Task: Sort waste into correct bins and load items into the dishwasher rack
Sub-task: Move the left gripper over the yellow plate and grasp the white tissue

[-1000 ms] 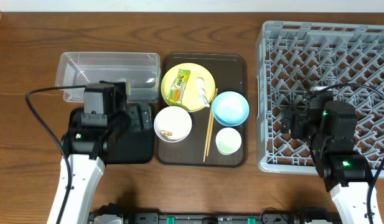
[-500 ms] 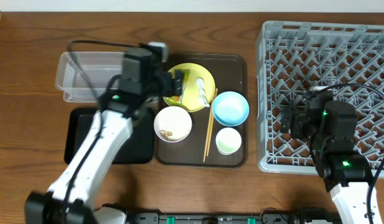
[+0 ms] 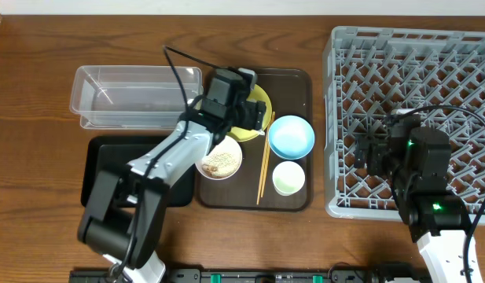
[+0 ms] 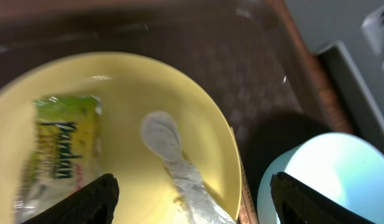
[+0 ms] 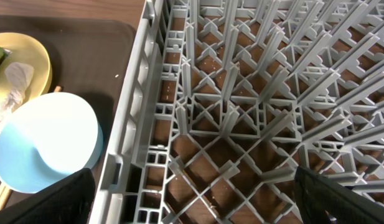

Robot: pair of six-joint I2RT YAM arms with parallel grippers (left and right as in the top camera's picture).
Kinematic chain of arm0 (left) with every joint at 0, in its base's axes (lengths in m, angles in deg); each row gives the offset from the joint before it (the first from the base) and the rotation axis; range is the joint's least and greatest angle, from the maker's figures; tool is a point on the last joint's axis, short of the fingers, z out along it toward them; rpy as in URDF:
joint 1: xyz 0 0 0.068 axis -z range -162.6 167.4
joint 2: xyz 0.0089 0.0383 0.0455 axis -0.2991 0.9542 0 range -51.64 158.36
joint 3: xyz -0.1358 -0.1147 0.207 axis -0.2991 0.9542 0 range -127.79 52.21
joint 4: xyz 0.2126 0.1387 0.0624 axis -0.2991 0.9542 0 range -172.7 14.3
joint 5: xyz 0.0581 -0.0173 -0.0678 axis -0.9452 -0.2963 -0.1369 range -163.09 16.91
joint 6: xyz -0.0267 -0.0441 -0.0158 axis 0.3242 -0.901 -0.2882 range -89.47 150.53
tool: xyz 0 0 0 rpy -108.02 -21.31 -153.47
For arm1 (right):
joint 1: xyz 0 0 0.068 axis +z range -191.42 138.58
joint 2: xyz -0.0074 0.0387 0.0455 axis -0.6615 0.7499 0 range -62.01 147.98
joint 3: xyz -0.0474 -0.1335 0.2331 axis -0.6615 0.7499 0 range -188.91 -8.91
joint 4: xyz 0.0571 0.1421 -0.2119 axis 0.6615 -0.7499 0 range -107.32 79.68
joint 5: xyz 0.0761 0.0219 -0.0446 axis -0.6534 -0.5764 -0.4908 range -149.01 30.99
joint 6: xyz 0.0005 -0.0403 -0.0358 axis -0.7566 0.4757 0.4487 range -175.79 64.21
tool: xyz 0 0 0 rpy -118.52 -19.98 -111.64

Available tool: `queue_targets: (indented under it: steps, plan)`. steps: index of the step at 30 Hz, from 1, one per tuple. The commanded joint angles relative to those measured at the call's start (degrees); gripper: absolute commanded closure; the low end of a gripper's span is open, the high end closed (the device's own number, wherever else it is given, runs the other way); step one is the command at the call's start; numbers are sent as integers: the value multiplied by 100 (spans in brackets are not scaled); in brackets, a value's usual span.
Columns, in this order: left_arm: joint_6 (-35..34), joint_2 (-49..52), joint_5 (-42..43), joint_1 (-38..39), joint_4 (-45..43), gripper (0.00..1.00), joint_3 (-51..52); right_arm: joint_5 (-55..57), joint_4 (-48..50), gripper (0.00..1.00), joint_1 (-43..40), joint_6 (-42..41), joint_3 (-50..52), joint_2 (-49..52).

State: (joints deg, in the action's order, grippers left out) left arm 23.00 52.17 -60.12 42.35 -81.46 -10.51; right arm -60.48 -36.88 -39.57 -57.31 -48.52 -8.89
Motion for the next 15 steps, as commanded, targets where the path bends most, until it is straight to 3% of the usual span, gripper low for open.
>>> queue_targets:
  steps: [1,8,12,15]
  plan:
    - [-7,247,-13,66,-31,20,-63,-9,0,0,59,-81,-129,-22]
    - [-7,555,-13,111,-26,22,-63,-9,0,1,59,-83,-129,-22]
    - [-9,743,-11,114,-24,29,-63,-9,-2,1,59,-81,-129,-22]
    - [-11,828,-9,125,-4,39,-61,-11,-4,1,59,-83,-129,-22]
